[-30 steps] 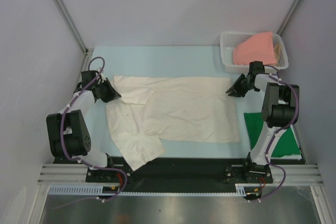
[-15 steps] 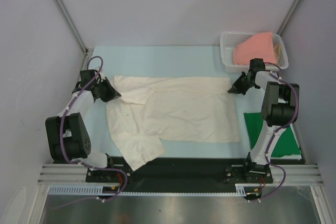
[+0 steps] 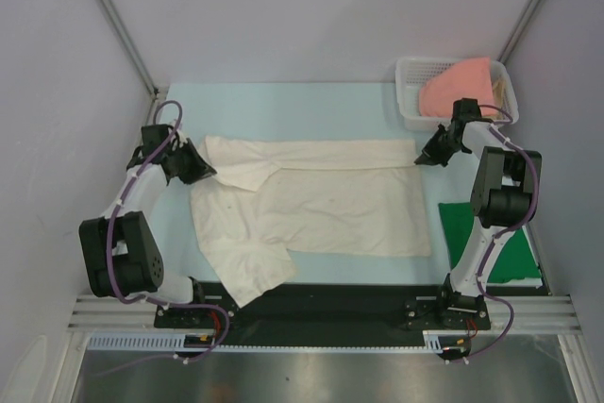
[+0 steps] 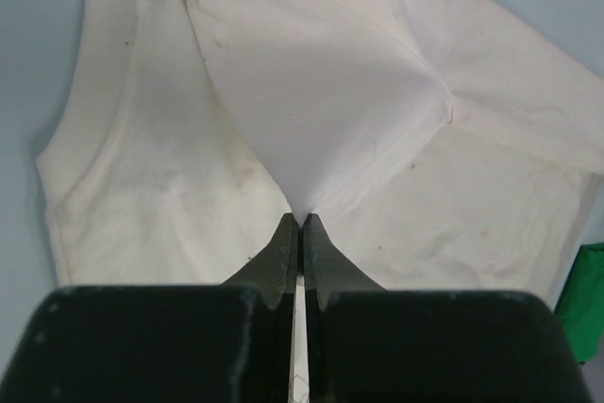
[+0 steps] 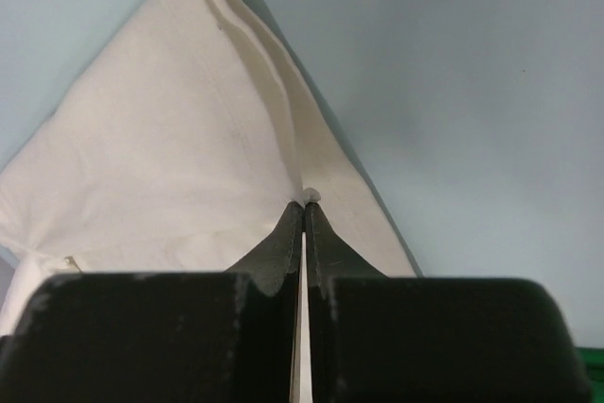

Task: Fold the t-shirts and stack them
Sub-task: Fold the tshirt

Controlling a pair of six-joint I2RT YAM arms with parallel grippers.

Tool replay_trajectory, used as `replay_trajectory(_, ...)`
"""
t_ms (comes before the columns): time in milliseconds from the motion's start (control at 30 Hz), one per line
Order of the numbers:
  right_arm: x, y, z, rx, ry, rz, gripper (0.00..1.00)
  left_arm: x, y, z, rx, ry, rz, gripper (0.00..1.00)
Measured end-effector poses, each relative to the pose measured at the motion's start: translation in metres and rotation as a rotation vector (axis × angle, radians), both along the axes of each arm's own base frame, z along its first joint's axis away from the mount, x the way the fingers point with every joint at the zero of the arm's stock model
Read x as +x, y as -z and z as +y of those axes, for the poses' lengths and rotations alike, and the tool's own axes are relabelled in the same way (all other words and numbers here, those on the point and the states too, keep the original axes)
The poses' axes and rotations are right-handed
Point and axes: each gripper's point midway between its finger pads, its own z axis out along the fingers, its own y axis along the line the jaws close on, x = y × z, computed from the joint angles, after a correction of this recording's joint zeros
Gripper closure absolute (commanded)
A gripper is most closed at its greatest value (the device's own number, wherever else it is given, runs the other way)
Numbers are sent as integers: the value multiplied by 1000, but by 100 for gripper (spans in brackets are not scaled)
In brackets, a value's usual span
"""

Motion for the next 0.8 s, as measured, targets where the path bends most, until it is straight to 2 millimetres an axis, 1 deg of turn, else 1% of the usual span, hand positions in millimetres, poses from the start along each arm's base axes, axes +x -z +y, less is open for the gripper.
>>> replay_trajectory(267, -4, 4, -2, -12, -13, 10, 100, -3, -7, 2, 17, -11, -14, 100)
replay_trajectory(467, -7, 8, -1, -11, -14, 23, 100, -9, 2, 1, 13, -11, 9, 100)
replay_trajectory(667, -9, 11, -1, -12, -20, 27, 100, -9, 4, 3, 20, -16, 16, 100)
replay_trajectory(800, -9, 11, -2, -15, -26, 26, 100, -9, 14, 5, 27, -25, 45, 100)
